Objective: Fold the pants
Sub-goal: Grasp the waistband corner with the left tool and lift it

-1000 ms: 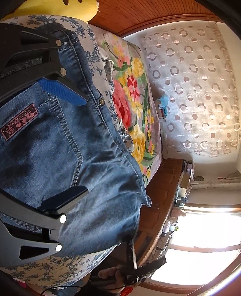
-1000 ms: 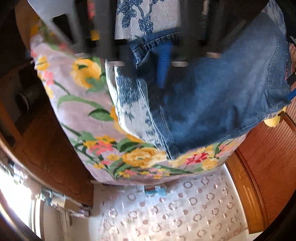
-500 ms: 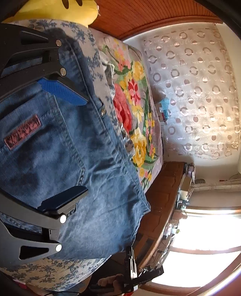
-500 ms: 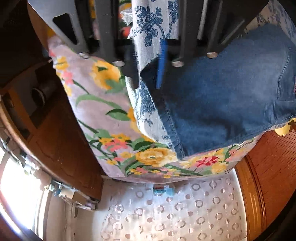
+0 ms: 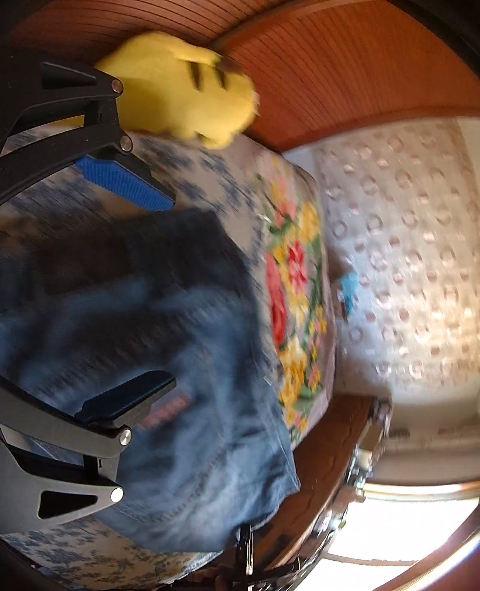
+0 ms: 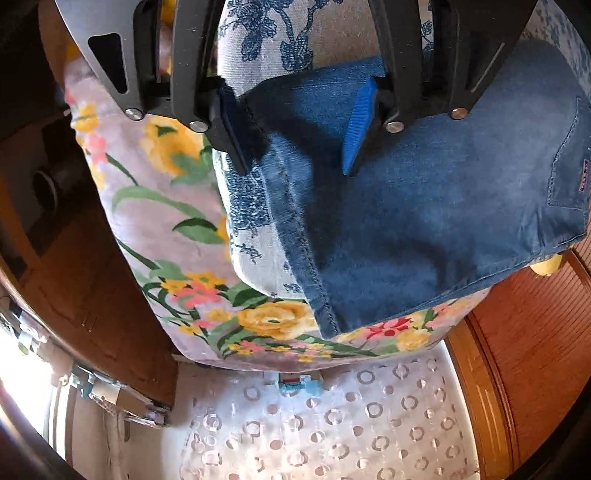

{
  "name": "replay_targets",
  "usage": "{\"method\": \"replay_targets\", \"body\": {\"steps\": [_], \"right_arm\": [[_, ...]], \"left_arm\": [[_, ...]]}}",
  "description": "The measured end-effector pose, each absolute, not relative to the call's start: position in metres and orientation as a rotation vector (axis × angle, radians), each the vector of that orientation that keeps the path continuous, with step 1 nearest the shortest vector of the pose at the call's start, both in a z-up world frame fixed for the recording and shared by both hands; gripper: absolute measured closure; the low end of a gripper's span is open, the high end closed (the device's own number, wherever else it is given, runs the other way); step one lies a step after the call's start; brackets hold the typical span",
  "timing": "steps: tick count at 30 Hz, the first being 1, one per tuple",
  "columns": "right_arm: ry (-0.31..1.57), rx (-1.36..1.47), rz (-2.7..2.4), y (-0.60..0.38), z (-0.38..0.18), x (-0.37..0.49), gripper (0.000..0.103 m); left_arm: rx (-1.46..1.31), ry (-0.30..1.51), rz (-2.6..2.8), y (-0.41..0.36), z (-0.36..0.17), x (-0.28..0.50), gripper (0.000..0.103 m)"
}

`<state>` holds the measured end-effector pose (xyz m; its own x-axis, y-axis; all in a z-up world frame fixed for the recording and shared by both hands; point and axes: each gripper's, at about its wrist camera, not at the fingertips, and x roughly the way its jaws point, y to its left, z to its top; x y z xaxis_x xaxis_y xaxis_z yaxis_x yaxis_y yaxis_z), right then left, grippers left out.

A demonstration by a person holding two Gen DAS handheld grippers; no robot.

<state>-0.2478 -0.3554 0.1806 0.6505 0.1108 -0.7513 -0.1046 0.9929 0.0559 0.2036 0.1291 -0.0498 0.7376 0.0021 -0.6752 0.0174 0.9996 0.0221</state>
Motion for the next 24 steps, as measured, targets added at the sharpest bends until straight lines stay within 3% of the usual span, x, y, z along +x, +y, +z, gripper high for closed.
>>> {"method": "replay_targets", "body": {"steps": [5,17,21,24], "right_arm": [[0.848,0.003,0.14,-0.35,0.178,-0.249,0.046],[0.846,-0.013,0.149,-0.34,0.182,-0.26,0.047],[0.855,-0.021,0.144,-0.338,0.183,-0.259,0.057],[0.867,-0.017,0.168,-0.337,0.186,-0.26,0.073]], "left_arm": [[-0.011,0.794,0.032,0.147,-0.07,0.179,0.015],[-0.075,0.849,-0.008,0.144,-0.096,0.142,0.037],[-0.092,0.85,-0.035,0.14,-0.099,0.138,0.049],[-0.102,0.849,-0.051,0.138,-0.103,0.137,0.056]]}}
